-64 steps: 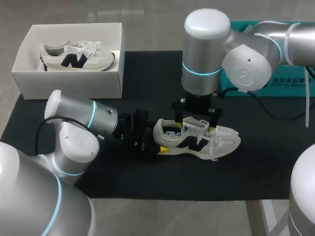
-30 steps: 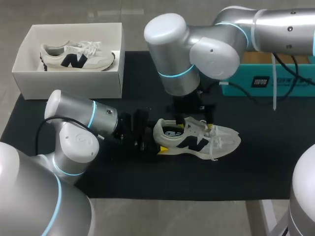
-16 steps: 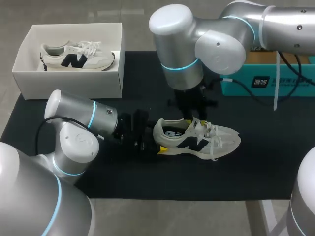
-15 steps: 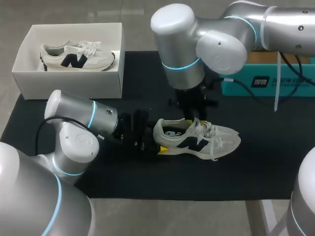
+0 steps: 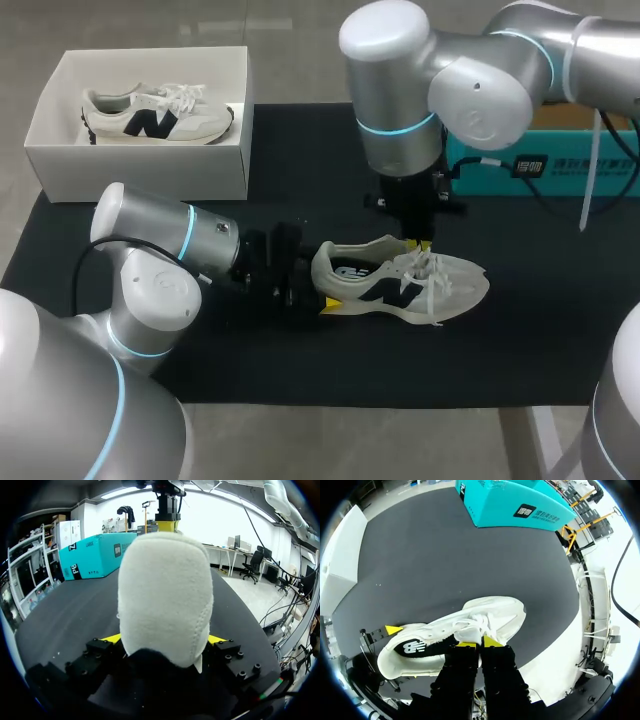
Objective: Take the shoe out of the shoebox, open the shoe tongue, remove and reinsert the insole, then place the shoe into the shoebox
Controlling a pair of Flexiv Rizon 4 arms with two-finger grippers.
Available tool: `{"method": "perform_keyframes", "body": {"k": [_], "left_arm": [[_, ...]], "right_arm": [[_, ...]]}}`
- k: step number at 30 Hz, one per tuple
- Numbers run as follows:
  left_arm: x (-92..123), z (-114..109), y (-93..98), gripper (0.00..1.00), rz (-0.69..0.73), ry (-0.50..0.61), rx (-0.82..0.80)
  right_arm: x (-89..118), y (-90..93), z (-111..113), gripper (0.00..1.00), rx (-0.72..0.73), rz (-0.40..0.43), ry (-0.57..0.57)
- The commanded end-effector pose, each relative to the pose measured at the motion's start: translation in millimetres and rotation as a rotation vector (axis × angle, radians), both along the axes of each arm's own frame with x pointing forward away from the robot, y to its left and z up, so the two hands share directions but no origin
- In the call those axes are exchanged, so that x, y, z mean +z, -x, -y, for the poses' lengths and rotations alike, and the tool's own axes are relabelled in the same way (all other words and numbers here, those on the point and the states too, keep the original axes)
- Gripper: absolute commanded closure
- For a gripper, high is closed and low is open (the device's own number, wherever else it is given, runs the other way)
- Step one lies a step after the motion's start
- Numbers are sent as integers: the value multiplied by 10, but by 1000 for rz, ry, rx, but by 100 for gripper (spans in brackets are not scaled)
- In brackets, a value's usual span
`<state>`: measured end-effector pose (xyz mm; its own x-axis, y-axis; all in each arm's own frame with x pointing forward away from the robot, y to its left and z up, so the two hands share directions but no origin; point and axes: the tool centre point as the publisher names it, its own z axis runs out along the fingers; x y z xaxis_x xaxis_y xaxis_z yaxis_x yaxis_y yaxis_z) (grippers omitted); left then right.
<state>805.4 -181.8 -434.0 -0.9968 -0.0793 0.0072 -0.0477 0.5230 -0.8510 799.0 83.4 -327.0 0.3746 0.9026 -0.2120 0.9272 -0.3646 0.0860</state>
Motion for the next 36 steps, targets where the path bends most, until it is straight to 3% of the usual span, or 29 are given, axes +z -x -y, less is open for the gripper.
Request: {"method": "perform_keyframes", "body": {"k": [1,13,30,32,33,34,35,36], "left_arm": [[-10,5,17,100,1,-4,2],[-10,5,17,100,1,-4,2],[-10,5,17,100,1,-4,2],[-10,5,17,100,1,-4,2],[-10,5,17,100,1,-4,2],[-10,5,17,100,1,-4,2],[-10,5,17,100,1,-4,2],[-10,5,17,100,1,-4,2]], "right_arm": [[68,55,160,100,-22,19,-3],[-9,95,438,100,-100,4,24],[-478,105,711,99,-208,-64,6],[-504,97,712,88,-212,-70,0],[-510,96,712,77,-214,-71,-4],[-511,96,712,60,-216,-72,-6],[-503,97,702,52,-216,-72,-8],[-477,102,684,31,-214,-69,-13]]}}
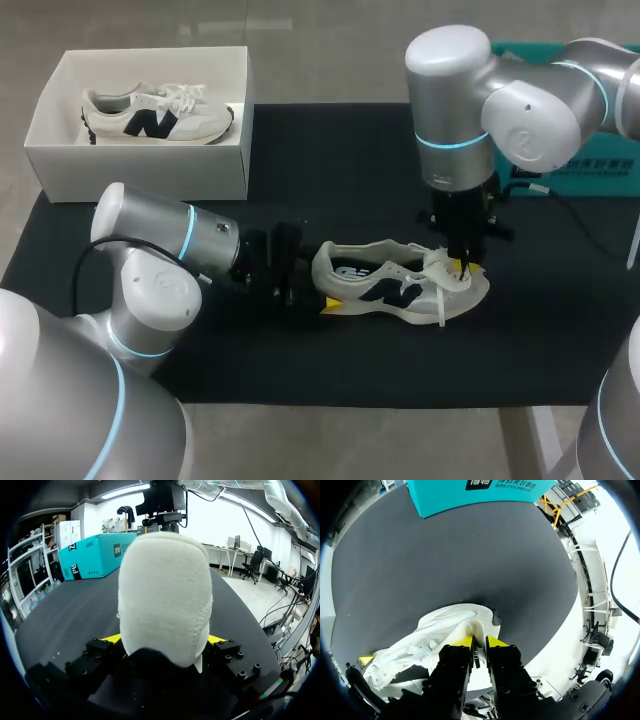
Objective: Take the shoe out of the shoebox, open the shoe tongue, remove and reinsert the insole, then place the shoe into the shoebox
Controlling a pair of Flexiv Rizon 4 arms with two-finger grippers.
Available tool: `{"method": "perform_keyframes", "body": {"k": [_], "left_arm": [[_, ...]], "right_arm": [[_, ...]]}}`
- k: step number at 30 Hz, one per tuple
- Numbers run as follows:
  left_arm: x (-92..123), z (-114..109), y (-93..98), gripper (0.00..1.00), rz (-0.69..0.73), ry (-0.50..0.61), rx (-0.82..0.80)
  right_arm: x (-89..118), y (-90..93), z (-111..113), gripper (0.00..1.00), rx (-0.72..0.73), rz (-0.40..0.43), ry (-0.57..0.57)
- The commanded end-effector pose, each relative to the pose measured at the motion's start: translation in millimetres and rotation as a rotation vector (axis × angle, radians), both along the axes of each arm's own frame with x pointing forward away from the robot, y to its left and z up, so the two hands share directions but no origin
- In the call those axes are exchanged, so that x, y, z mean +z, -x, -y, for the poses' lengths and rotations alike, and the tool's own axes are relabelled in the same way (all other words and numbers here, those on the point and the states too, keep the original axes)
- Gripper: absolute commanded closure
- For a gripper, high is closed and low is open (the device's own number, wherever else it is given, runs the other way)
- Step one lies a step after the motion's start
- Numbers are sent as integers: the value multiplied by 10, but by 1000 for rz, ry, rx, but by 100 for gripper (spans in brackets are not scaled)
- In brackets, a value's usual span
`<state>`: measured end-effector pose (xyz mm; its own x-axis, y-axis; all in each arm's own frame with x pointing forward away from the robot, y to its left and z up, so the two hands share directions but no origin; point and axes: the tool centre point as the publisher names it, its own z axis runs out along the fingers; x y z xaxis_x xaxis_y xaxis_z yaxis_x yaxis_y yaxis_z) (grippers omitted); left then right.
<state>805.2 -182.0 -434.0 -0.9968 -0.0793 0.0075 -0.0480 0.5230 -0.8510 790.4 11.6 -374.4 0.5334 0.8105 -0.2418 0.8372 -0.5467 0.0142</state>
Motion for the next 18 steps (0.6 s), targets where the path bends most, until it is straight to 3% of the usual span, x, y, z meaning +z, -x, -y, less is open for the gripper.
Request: {"method": "perform_keyframes", "body": {"k": [1,18], "left_arm": [[-10,3,15,100,1,-4,2],[-10,3,15,100,1,-4,2]], "right_arm": [[28,19,-52,1,-6,14,-13],[770,-26,-439,0,125,186,-173]]}}
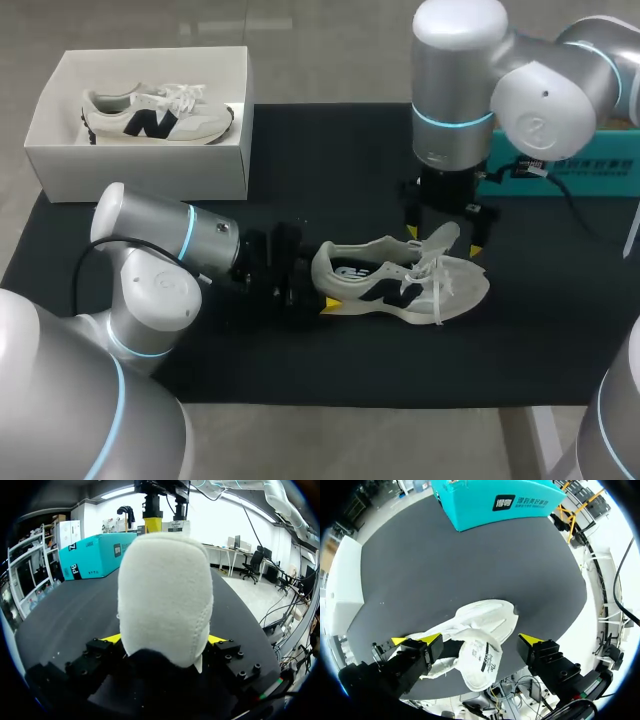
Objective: Take the shoe out of the shoebox, open the shoe tongue, remove and reinsert the insole, then place the shoe into the shoebox
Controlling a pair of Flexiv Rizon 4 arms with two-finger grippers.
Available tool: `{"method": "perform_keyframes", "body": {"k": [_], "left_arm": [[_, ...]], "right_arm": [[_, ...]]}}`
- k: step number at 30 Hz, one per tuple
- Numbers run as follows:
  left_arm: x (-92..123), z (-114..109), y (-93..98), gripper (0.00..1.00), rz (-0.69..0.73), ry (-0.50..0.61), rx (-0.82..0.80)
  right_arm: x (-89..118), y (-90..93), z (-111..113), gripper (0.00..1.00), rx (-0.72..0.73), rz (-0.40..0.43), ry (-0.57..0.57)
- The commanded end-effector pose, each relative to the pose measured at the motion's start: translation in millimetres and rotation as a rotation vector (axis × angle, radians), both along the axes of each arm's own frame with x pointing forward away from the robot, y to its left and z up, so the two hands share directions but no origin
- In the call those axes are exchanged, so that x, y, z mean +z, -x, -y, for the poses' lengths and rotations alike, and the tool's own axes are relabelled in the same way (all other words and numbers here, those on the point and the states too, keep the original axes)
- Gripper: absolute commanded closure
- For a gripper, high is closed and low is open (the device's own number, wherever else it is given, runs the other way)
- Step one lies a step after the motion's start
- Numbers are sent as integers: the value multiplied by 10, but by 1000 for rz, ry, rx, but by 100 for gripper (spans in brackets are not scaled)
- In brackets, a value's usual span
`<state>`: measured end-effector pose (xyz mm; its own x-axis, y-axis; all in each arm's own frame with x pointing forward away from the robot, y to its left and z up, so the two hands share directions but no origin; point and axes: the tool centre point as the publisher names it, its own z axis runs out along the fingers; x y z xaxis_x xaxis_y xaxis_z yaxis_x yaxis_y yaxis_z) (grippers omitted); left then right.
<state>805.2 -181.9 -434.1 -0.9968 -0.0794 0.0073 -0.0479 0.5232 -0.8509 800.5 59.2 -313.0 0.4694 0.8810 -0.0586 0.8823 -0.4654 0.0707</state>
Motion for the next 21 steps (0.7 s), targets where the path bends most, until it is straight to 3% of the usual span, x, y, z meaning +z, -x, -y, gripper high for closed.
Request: {"method": "perform_keyframes", "body": {"k": [1,7,14,21], "left_arm": [[-9,5,15,100,1,-4,2],[-9,5,15,100,1,-4,2],[-9,5,15,100,1,-4,2],[-9,5,15,100,1,-4,2]], "right_arm": [[192,72,22,0,40,48,-61],[411,40,-132,0,213,35,-180],[523,134,-452,0,724,-144,-296],[660,362,-617,0,1120,-211,-346]]}}
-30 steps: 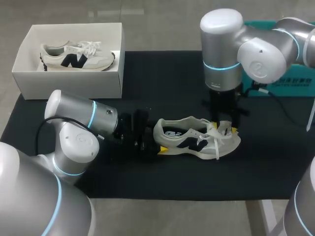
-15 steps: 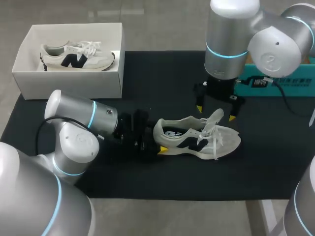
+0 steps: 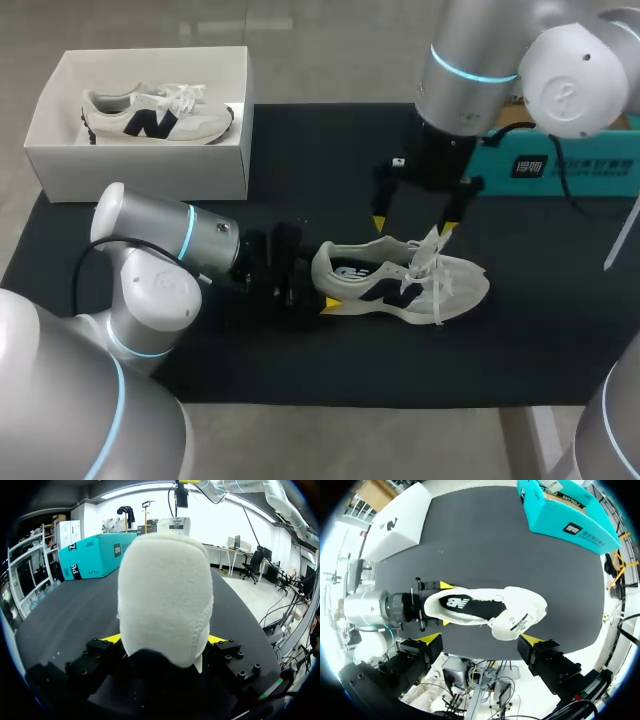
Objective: Take the shoe out of the shoebox, open the shoe tongue, remove and reinsert the insole, then place the shoe into the shoebox
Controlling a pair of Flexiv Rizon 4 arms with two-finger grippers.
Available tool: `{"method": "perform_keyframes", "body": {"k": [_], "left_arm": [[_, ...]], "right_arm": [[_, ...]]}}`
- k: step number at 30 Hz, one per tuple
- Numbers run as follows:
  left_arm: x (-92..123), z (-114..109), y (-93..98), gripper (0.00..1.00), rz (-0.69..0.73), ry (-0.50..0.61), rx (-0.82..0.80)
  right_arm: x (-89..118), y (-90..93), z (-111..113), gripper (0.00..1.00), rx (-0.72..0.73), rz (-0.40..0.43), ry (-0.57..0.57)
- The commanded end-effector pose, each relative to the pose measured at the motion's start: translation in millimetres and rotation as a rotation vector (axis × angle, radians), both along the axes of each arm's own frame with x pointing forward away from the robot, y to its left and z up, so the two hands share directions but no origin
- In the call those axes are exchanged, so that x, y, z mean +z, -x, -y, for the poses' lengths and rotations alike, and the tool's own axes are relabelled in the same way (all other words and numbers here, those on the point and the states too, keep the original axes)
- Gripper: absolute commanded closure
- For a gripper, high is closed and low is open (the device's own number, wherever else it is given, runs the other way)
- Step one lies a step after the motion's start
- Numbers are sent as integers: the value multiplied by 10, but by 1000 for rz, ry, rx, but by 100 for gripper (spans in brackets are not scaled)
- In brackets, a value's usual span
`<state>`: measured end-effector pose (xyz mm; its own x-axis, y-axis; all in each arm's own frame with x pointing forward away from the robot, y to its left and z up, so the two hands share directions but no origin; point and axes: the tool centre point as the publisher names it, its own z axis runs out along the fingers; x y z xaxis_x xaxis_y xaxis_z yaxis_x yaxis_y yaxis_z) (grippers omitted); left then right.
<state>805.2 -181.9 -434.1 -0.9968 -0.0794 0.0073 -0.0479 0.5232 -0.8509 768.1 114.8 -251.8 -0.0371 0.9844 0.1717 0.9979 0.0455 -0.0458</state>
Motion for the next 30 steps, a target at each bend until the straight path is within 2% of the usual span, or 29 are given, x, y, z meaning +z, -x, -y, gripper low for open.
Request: {"method": "perform_keyframes", "body": {"k": [1,6,10,26,27,30], "left_arm": [[-9,5,15,100,1,-4,2],[-9,5,15,100,1,-4,2],[-9,5,15,100,1,-4,2],[-9,5,15,100,1,-4,2],[-9,5,15,100,1,-4,2],[-9,5,15,100,1,-4,2]], "right_arm": [[73,90,-73,0,658,-96,-95],[169,331,-97,0,917,-100,-119],[200,474,-105,0,1061,-79,-122],[185,493,-123,0,1071,-76,-118],[133,498,-192,0,1111,-36,-129],[30,454,-347,0,1209,156,-206]]}}
